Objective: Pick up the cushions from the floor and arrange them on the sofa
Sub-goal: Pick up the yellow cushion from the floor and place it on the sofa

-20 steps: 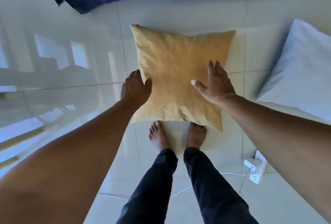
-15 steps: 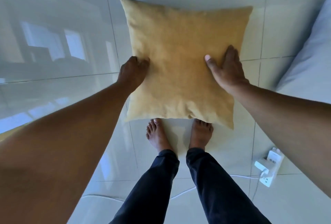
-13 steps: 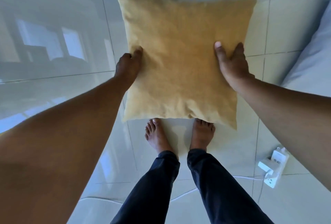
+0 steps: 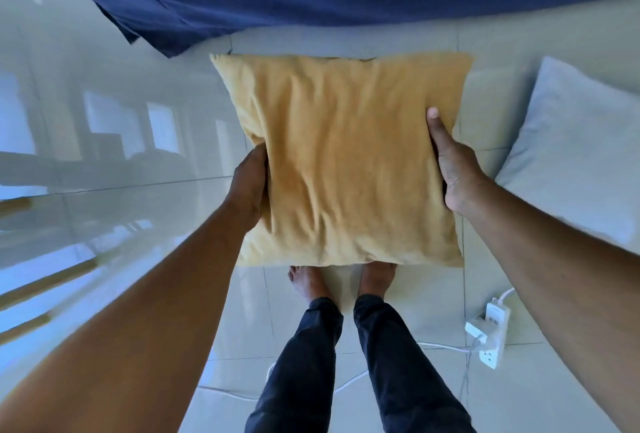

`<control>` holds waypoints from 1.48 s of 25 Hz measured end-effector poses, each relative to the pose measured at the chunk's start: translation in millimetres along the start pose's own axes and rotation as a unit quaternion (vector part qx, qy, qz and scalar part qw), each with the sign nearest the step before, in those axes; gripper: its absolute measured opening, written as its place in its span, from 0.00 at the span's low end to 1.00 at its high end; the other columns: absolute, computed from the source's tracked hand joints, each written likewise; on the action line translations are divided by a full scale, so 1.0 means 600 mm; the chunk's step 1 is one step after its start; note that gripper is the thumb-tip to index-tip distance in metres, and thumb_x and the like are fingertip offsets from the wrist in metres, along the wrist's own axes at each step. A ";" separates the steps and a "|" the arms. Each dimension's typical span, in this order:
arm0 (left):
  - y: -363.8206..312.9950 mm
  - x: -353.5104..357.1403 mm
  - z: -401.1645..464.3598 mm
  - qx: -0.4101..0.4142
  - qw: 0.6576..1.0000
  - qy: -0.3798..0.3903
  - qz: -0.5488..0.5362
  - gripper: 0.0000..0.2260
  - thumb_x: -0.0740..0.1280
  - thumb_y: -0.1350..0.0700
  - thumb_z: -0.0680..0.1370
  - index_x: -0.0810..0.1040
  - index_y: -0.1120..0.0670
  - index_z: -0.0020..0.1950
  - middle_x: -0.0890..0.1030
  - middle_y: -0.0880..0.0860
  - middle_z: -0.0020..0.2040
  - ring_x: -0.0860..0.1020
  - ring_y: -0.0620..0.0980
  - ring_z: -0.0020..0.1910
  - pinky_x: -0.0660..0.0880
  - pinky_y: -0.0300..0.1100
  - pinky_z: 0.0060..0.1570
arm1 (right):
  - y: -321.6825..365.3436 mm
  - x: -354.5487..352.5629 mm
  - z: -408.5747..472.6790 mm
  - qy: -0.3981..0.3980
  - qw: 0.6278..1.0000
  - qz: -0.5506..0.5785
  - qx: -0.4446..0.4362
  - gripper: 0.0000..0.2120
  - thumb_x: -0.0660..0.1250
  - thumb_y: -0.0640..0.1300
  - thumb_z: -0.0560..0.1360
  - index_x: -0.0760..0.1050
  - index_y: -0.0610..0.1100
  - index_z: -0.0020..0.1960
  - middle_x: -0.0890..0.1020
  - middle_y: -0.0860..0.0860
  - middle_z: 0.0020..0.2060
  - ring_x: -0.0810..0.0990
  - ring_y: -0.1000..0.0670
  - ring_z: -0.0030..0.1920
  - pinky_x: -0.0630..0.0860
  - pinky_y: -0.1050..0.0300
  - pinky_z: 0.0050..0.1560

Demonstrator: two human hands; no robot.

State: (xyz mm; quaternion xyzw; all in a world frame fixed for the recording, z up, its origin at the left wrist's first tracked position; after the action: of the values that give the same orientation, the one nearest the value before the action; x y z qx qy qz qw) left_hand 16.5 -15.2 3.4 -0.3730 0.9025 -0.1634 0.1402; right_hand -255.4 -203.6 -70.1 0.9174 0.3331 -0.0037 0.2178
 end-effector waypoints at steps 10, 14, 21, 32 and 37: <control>-0.219 -0.078 -0.431 0.086 0.995 -0.034 -0.020 0.19 0.66 0.36 0.74 0.86 0.43 0.58 0.89 0.46 0.54 0.85 0.51 0.58 0.78 0.55 0.65 | 0.349 -0.053 -0.508 0.006 0.992 0.090 -0.091 0.44 0.74 0.79 0.58 0.84 0.51 0.63 0.90 0.53 0.53 0.88 0.50 0.56 0.81 0.46 0.65; -0.322 -0.103 -0.585 0.146 0.987 -0.064 -0.036 0.17 0.65 0.37 0.74 0.86 0.42 0.55 0.89 0.46 0.53 0.84 0.51 0.57 0.79 0.54 0.63 | 0.455 -0.080 -0.658 0.013 0.979 0.109 -0.173 0.33 0.75 0.73 0.67 0.85 0.51 0.61 0.90 0.53 0.54 0.88 0.50 0.57 0.81 0.46 0.65; -0.485 -0.144 -0.721 0.271 0.957 -0.028 -0.096 0.19 0.65 0.44 0.76 0.84 0.55 0.59 0.87 0.53 0.59 0.84 0.53 0.61 0.79 0.51 0.61 | 0.641 -0.115 -0.799 0.047 0.949 0.140 -0.280 0.43 0.77 0.76 0.57 0.84 0.51 0.64 0.89 0.55 0.58 0.86 0.52 0.62 0.77 0.43 0.71; -0.788 -0.203 -0.651 0.331 0.927 0.041 -0.173 0.04 0.58 0.61 0.73 0.69 0.54 0.38 0.69 0.49 0.30 0.68 0.46 0.28 0.70 0.35 0.28 | 0.937 -0.047 -0.800 0.037 0.929 0.165 -0.330 0.31 0.73 0.67 0.73 0.79 0.50 0.69 0.88 0.57 0.60 0.84 0.54 0.62 0.78 0.48 0.64; -0.913 -0.199 -0.614 0.374 0.918 0.085 -0.099 0.12 0.56 0.66 0.69 0.74 0.53 0.45 0.71 0.46 0.29 0.66 0.44 0.25 0.67 0.38 0.27 | 1.020 -0.039 -0.769 0.015 0.924 0.189 -0.332 0.27 0.73 0.63 0.75 0.79 0.51 0.69 0.88 0.59 0.57 0.84 0.57 0.59 0.79 0.56 0.53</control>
State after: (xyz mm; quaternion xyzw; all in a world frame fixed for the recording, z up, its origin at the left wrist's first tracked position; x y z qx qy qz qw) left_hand 303.8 -225.6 572.0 -0.3656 0.7429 -0.5327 0.1751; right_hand 37.6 -450.7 593.9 0.8385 0.1393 0.1615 0.5014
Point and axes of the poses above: each hand's wrist, its own z-axis towards the middle knuckle, its own x-axis out of the palm, y = z × x, the point moved 4 cm from there along z, towards the middle knuckle
